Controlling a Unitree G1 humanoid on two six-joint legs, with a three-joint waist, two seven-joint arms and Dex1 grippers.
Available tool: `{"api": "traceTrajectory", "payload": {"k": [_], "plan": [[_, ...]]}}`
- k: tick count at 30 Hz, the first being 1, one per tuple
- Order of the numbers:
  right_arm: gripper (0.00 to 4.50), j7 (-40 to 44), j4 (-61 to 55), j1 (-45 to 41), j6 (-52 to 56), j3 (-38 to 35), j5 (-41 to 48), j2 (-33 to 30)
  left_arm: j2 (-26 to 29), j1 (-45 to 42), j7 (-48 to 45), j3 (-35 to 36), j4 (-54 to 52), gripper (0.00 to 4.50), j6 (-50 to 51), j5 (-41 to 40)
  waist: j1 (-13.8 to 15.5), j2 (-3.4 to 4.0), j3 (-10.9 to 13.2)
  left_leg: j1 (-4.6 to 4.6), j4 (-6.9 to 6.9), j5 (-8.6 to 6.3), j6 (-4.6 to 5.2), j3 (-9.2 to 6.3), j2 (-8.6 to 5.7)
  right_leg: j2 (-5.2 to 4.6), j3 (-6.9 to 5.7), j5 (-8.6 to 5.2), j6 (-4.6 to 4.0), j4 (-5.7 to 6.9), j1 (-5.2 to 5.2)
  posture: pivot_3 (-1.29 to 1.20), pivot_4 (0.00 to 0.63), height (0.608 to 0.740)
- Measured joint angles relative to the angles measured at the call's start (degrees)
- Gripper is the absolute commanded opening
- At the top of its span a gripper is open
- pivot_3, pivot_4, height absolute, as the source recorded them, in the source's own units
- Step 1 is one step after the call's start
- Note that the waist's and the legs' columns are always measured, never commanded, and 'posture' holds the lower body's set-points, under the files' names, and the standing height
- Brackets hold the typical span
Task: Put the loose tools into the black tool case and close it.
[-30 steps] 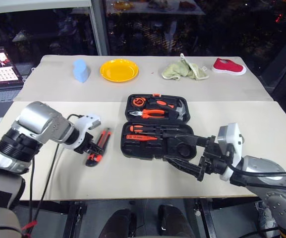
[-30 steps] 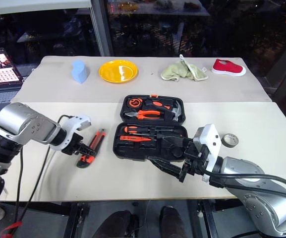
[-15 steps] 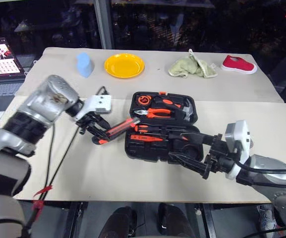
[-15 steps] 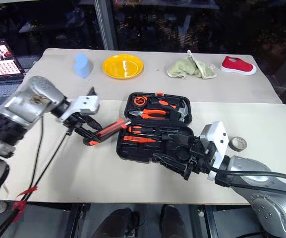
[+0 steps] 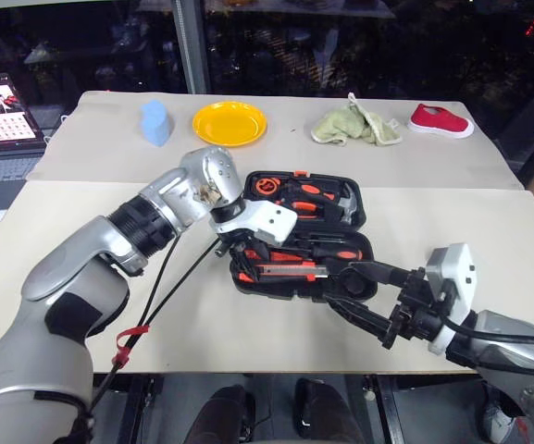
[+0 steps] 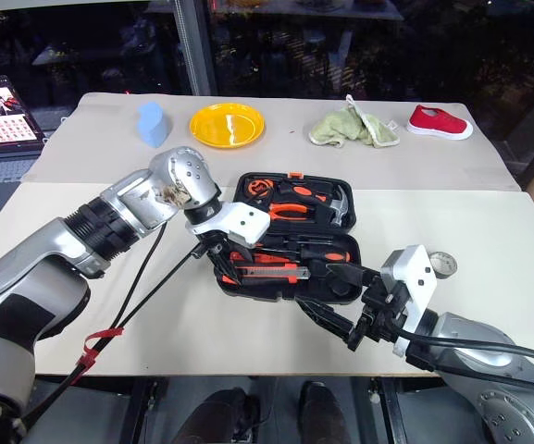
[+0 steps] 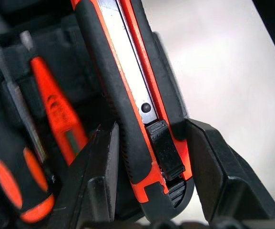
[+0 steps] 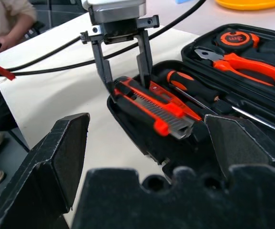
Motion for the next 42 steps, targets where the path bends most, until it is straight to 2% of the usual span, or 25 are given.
{"api": "traceTrajectory", "payload": {"k": [11,21,23,24,27,28,29,34,37,39,40,42], "plan": [[4.50,-1.9,-1.1,0.8,-0.2,-0.2,0.9,0.1,-5.3,0.2,-0.1,0.8,4.3,1.68,-0.4,3.3,0.0,0.00,0.0,-0.01,0.22,-0.04,0.07,0.03,0.00,0.02,-0.01,0.01,0.12,0.00,0.07,0.00,0.150,0.740],[4.50,-2.0,-1.1,0.7,-0.3,-0.2,0.9,0.1,-6.3,1.4,0.1,2.5,7.0,1.68,-0.1,6.8,0.0,0.01,0.0,0.01,0.22,-0.05,0.10,0.05,0.00,0.02,0.02,0.02,0.12,0.02,0.07,0.00,0.150,0.740],[4.50,-2.0,-1.1,0.5,-0.3,-0.2,0.9,0.1,-6.4,1.6,0.1,2.8,7.0,2.66,0.2,6.8,0.0,0.01,0.0,0.01,0.22,-0.06,0.11,0.04,0.00,0.02,0.02,0.02,0.12,0.03,0.07,0.00,0.150,0.740],[4.50,-2.0,-1.1,0.4,-0.3,-0.2,0.9,0.1,-6.4,1.7,0.1,2.8,7.0,2.85,0.3,6.9,0.0,0.01,0.0,0.01,0.22,-0.07,0.12,0.04,0.00,0.02,0.01,0.02,0.12,0.03,0.07,0.00,0.150,0.740],[4.50,-1.9,-1.1,0.2,-0.3,-0.1,0.9,0.1,-6.0,2.3,0.6,3.1,6.6,3.95,0.8,6.8,-0.1,0.00,0.0,-0.04,0.23,-0.05,0.09,0.04,0.00,0.03,0.02,0.02,0.12,0.03,0.01,0.00,0.150,0.740],[4.50,-1.9,-1.1,0.1,-0.3,-0.1,0.9,0.1,-4.9,2.3,0.7,3.3,5.1,4.31,1.9,5.7,-0.2,0.00,0.0,-0.04,0.22,-0.04,0.08,0.05,0.01,0.03,0.03,0.02,0.12,0.04,-0.01,0.00,0.150,0.740],[4.50,-1.9,-1.1,0.2,-0.3,-0.1,1.0,0.1,-2.9,2.2,0.3,3.4,2.6,4.47,3.0,3.2,-0.5,0.00,0.0,-0.04,0.19,-0.04,0.07,0.05,0.01,0.02,0.06,0.02,0.12,0.04,-0.04,0.00,0.150,0.740],[4.50,-1.9,-1.1,0.7,-0.3,-0.1,1.4,0.1,5.4,0.2,0.0,5.6,-6.4,4.47,8.8,-7.6,-0.6,0.02,0.0,-0.01,0.20,-0.03,0.04,0.04,0.00,0.03,0.04,0.02,0.12,0.06,-0.03,0.00,0.150,0.740],[4.50,-2.0,-1.1,1.5,-0.3,-0.2,1.8,0.1,8.1,1.7,0.0,11.5,-9.6,4.47,11.4,-12.6,-0.5,0.06,0.0,0.07,0.21,-0.01,0.00,0.04,0.00,0.03,0.02,0.01,0.13,0.04,0.06,0.00,0.150,0.740],[4.50,-2.0,-1.4,2.2,-0.3,-0.7,2.1,-0.2,8.1,6.3,0.8,17.7,-9.6,3.96,11.1,-14.0,-0.5,0.19,-0.1,0.26,0.21,-0.01,0.00,0.04,0.00,0.02,0.04,0.00,0.14,0.06,0.20,0.00,0.150,0.740],[4.50,-2.0,-1.5,2.7,-0.3,-0.9,2.2,-0.4,7.8,8.2,1.4,19.3,-9.4,3.87,10.8,-14.1,-0.5,0.19,-0.1,0.30,0.20,0.01,-0.02,0.04,0.00,0.03,0.04,0.00,0.14,0.06,0.26,0.00,0.150,0.740],[4.50,-1.9,-1.5,3.3,-0.2,-1.5,2.8,-1.1,6.5,12.9,2.9,21.9,-8.5,3.14,9.1,-13.8,-0.5,0.18,-0.1,0.31,0.22,0.02,-0.05,0.03,0.00,0.02,0.05,0.01,0.13,0.09,0.28,0.00,0.150,0.740]]}}
